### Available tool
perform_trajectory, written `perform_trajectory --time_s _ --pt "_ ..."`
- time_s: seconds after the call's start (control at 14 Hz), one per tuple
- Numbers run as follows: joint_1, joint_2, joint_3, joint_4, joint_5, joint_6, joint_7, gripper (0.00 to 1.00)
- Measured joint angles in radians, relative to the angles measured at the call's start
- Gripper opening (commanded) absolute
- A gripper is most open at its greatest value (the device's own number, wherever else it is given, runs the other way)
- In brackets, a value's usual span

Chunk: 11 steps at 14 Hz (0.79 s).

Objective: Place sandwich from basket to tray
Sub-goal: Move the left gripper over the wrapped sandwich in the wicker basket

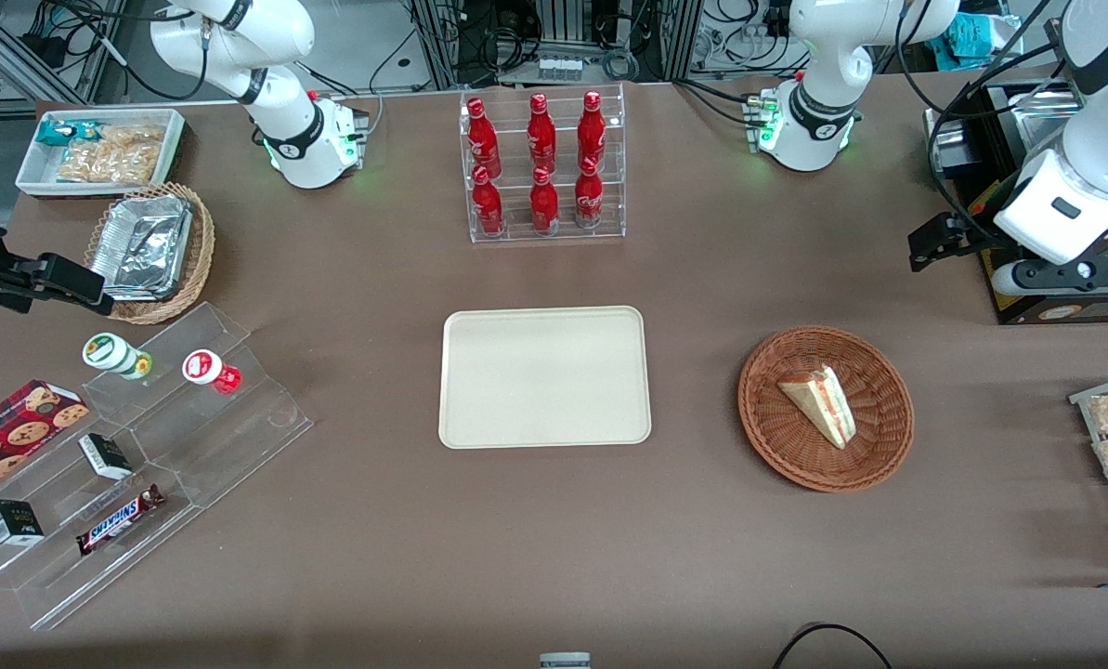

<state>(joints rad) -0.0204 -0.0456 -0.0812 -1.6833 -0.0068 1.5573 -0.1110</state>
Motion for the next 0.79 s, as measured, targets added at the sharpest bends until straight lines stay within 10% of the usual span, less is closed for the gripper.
perform_trajectory --time_s 0.79 --pt "-0.002 0.123 -0.001 -0.095 0.001 0.079 0.000 1.00"
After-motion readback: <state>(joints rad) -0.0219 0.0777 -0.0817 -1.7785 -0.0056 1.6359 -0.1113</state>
